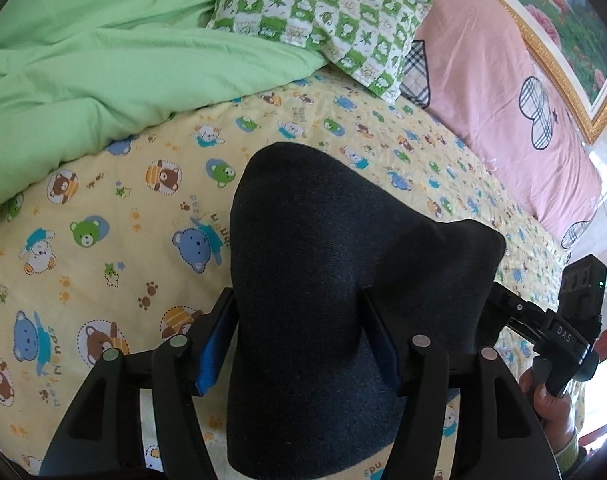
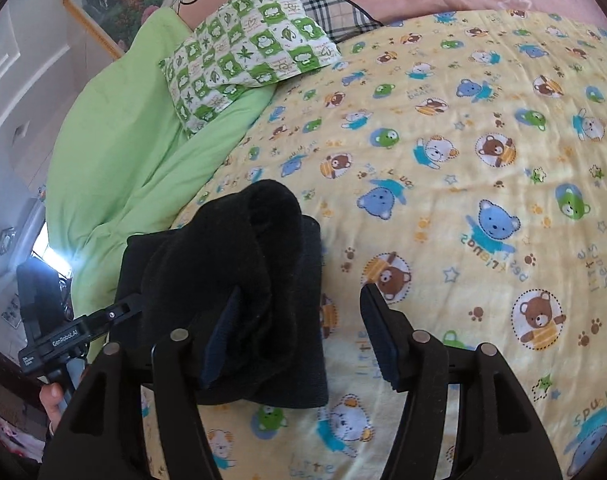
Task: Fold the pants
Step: 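Open both grippers and release the folded pants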
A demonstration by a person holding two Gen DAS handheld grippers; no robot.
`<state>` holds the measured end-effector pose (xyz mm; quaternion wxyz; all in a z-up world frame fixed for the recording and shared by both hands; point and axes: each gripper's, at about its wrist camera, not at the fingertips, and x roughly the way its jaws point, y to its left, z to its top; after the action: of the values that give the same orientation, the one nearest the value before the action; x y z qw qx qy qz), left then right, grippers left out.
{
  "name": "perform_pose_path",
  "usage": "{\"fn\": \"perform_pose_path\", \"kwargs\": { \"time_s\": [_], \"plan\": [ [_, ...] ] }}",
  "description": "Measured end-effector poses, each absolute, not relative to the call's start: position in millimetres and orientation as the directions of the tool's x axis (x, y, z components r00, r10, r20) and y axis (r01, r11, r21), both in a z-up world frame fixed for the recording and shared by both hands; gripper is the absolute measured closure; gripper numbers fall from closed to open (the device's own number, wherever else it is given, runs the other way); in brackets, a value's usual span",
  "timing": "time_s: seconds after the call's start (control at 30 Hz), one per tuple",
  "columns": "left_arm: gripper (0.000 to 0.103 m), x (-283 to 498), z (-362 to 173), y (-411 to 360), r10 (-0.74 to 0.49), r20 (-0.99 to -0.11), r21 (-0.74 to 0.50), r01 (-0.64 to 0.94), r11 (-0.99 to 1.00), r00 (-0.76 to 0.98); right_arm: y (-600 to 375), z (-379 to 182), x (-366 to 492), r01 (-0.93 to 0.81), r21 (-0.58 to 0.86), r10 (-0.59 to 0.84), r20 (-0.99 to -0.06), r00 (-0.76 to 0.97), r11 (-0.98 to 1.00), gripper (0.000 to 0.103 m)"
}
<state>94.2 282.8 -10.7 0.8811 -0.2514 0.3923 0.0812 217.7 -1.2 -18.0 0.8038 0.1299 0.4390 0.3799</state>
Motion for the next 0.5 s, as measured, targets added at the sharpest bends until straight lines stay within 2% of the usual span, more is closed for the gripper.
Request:
{"fn": "perform_pose_path", "kwargs": {
  "time_s": [0.27,0.5],
  "plan": [
    [0.033,89,-4,281,-0.019,-0.739,-0.343,-0.352,0.871,0.673,-1,-18,218,-0.5,0.531,0.718,-0.61,0.334,0.684,0.036],
    [0.03,68,13,269,0.029,-0.737,-0.292,-0.357,0.887,0.675,2,8,197,-0.562,0.469,0.711,-0.605,0.357,0.681,0.034]
  ]
}}
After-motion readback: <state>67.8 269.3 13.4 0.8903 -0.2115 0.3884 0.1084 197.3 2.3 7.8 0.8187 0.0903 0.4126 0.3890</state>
